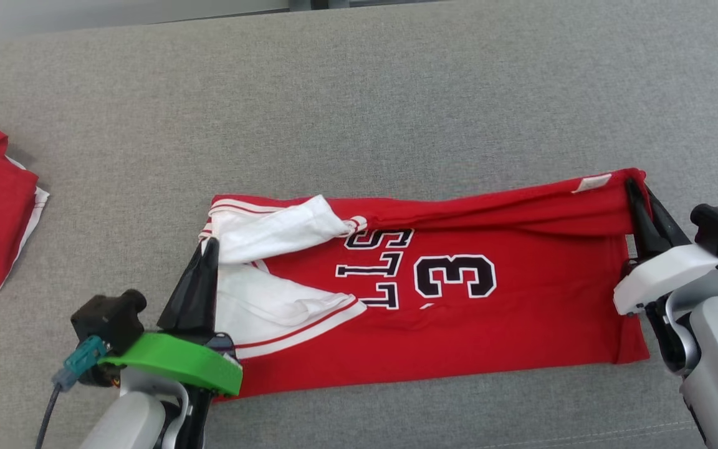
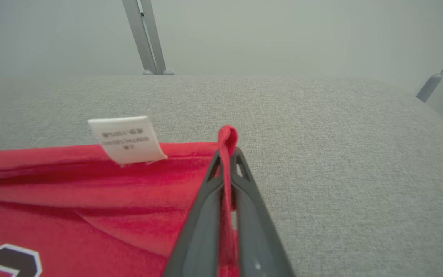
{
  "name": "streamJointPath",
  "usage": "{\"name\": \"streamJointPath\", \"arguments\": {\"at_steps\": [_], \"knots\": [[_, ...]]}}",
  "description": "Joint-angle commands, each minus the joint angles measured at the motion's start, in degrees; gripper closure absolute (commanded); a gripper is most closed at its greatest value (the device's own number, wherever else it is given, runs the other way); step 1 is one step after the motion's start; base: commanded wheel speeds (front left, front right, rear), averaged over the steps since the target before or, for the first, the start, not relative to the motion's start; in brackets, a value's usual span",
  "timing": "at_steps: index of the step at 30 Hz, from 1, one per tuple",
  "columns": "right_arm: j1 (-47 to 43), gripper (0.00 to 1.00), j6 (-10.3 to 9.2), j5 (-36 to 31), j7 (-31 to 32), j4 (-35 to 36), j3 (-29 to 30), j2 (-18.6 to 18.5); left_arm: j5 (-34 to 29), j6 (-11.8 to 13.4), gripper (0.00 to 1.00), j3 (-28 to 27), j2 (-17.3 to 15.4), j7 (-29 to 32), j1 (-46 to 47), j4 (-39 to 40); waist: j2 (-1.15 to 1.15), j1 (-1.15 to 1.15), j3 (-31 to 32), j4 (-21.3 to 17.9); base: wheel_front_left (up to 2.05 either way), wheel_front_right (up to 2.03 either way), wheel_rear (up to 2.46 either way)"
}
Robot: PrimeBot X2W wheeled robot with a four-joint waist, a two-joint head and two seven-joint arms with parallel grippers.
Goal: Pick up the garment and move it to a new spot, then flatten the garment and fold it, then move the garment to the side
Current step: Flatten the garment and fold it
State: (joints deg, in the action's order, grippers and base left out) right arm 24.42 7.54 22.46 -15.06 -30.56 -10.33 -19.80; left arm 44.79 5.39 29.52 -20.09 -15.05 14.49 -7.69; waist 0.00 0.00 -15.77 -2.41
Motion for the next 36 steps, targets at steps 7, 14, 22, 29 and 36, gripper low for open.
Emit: {"name": "streamJointPath", "arguments": {"at_steps": [7,14,22,29,36], "knots": [[-6.3,0.04,-0.1,-0.88,-0.15,5.19,3.56,1.65,-2.01,-1.18,0.94,-3.06,3.48,-0.07,-7.25,-0.09,0.0,0.0,1.74,0.47,0.0,0.0,0.0],[-10.78,0.0,-0.1,0.04,-0.16,10.52,5.83,2.46,-5.89,-2.14,0.0,-7.38,6.35,-0.08,-9.5,-0.73,0.0,0.0,2.98,0.41,0.0,0.0,0.0],[-12.75,0.0,-0.1,0.39,-0.15,11.14,6.73,2.78,-16.53,-3.37,0.0,-18.35,11.17,-0.08,-11.45,3.12,0.0,0.0,4.22,-0.25,0.0,0.0,0.0],[-12.59,0.0,-0.1,1.53,-0.16,5.98,5.79,3.48,-26.72,-5.47,0.0,-27.43,15.08,-0.08,-13.08,5.64,0.0,0.0,4.53,0.22,0.0,0.0,0.0],[-11.65,0.0,-0.1,2.48,-0.15,-0.76,5.68,4.28,-30.63,-7.36,0.0,-33.34,16.79,-0.07,-13.58,4.29,0.0,0.0,4.47,0.8,0.0,0.0,0.0]]}}
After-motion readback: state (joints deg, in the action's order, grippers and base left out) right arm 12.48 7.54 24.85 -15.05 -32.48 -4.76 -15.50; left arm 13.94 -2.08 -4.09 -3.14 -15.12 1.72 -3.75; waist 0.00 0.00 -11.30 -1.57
